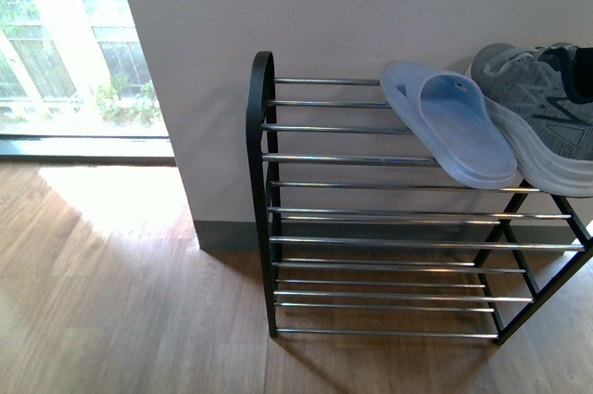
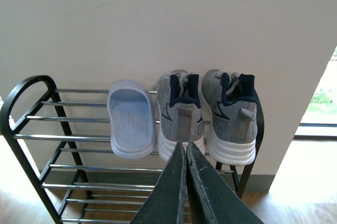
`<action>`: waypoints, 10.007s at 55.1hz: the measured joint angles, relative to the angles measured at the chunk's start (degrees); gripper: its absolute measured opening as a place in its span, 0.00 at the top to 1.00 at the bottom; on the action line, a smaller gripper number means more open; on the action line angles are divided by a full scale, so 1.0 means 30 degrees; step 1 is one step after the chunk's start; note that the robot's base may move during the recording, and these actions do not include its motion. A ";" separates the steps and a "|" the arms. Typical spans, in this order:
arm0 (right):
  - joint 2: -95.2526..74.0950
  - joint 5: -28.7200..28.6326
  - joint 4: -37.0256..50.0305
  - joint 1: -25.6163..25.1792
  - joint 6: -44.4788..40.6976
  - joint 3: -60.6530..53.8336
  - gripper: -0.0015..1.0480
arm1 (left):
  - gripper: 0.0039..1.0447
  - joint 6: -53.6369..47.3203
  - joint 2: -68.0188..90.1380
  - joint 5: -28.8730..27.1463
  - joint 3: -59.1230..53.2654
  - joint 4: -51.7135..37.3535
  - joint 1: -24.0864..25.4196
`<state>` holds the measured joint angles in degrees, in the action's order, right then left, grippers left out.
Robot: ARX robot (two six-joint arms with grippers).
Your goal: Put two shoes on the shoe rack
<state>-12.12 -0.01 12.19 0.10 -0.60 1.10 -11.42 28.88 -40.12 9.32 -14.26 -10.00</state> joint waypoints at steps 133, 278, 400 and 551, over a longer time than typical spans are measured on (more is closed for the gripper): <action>0.3963 0.0051 -0.4080 -0.0007 0.0051 0.0000 0.09 | 0.83 0.5785 3.4199 0.8182 2.8560 0.7439 -0.2463; 0.3956 0.0051 -0.4080 -0.0007 0.0058 0.0000 0.09 | 0.99 0.3949 -0.2856 1.3369 -0.2841 -0.2033 0.3249; 0.3971 0.0007 -0.4087 -0.0007 0.0073 0.0000 0.09 | 0.09 0.3891 -0.9333 1.3362 -0.2841 0.4758 0.3279; 0.3985 0.0051 -0.4087 -0.0007 0.0073 0.0000 0.09 | 0.09 0.3883 -0.9333 1.3384 -0.2841 0.4758 0.3293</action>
<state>-0.16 0.14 -0.08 0.08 -0.38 1.10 0.23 0.89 0.03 0.80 0.01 -0.12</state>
